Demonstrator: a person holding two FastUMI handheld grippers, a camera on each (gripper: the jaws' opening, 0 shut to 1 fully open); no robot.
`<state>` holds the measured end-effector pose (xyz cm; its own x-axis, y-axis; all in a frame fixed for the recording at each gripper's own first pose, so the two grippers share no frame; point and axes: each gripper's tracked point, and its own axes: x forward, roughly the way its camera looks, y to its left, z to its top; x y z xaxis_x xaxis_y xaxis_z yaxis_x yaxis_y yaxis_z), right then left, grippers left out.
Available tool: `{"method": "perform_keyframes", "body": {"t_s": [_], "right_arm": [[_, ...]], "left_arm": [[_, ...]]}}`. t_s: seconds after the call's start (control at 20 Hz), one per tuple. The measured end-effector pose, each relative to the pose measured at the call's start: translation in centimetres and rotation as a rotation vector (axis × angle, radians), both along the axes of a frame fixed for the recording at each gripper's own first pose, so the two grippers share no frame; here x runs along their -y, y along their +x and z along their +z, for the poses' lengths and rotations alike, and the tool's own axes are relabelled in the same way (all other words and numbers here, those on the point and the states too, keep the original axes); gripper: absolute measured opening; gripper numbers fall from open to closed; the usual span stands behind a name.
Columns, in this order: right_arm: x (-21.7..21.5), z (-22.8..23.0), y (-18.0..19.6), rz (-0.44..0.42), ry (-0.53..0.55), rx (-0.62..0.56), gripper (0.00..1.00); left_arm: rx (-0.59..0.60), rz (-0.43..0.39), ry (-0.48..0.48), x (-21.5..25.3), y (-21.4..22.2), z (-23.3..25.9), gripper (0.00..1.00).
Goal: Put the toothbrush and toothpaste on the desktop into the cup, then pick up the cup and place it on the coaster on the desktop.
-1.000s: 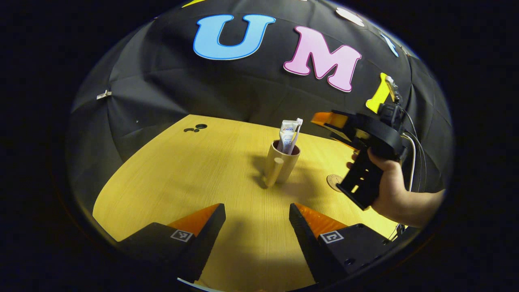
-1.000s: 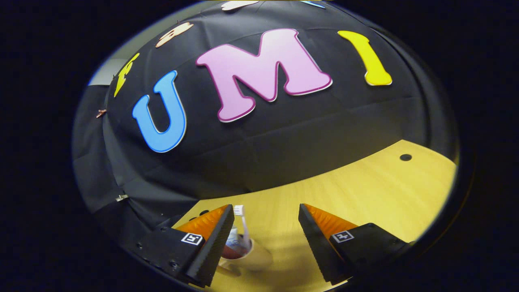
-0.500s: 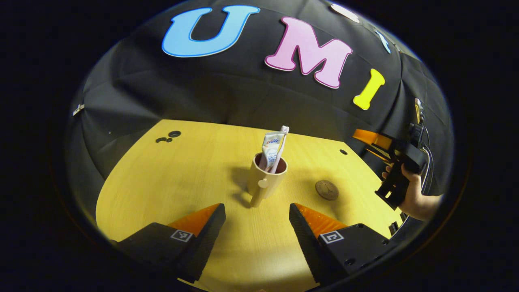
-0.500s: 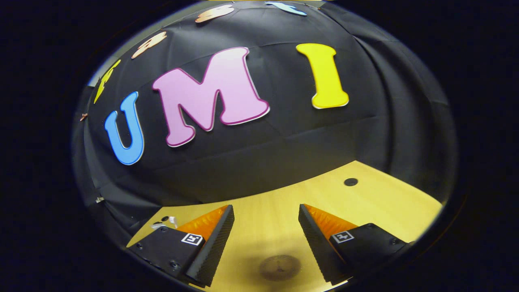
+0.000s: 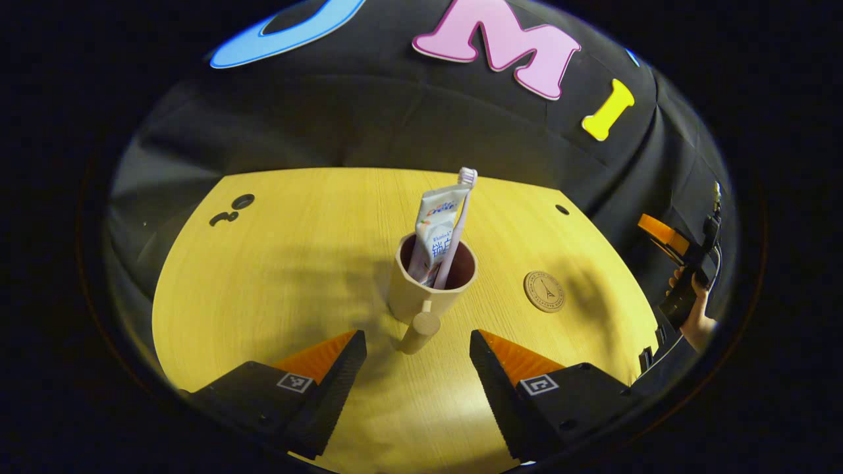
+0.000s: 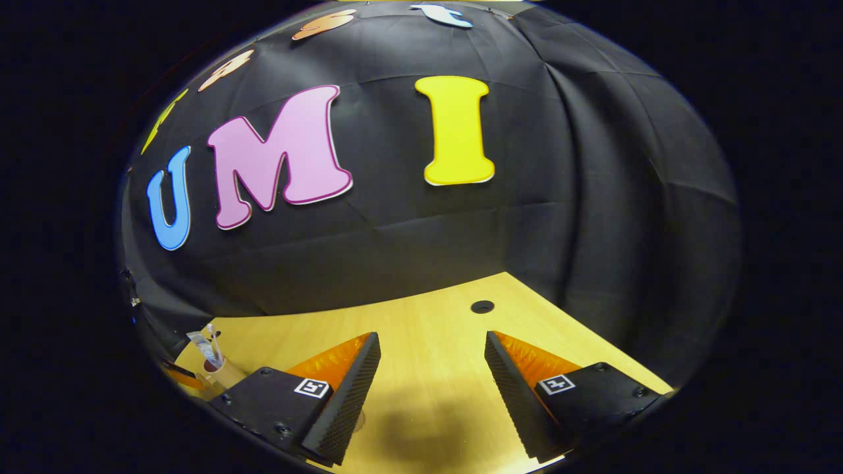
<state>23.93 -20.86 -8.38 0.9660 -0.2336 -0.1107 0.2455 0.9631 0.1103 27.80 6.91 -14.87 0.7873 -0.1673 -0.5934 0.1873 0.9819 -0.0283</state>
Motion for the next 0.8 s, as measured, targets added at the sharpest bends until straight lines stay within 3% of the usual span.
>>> {"method": "perform_keyframes", "body": {"t_s": [0.3, 0.55, 0.6, 0.7, 0.75, 0.8], "right_arm": [[5.9, -2.3, -3.1, -0.068, 0.033, -0.054, 0.98], [7.7, -2.8, -4.6, -0.065, 0.028, -0.085, 0.98], [7.9, -3.0, -4.9, -0.062, 0.030, -0.094, 0.98], [8.0, -3.2, -5.2, -0.060, 0.040, -0.108, 0.98], [8.0, -3.2, -5.3, -0.056, 0.047, -0.107, 0.98], [7.9, -3.1, -5.4, -0.051, 0.054, -0.105, 0.98]], "left_arm": [[-0.096, 0.004, 0.075, 1.1, 2.7, -1.3, 0.96], [-0.179, 0.003, 0.076, 2.3, 3.8, -2.2, 0.88], [-0.194, 0.008, 0.084, 2.3, 4.0, -2.4, 0.91], [-0.216, 0.024, 0.105, 2.1, 4.3, -2.6, 0.72], [-0.227, 0.037, 0.114, 2.0, 4.4, -2.7, 0.67], [-0.237, 0.043, 0.114, 2.1, 4.5, -2.8, 0.49]]}}
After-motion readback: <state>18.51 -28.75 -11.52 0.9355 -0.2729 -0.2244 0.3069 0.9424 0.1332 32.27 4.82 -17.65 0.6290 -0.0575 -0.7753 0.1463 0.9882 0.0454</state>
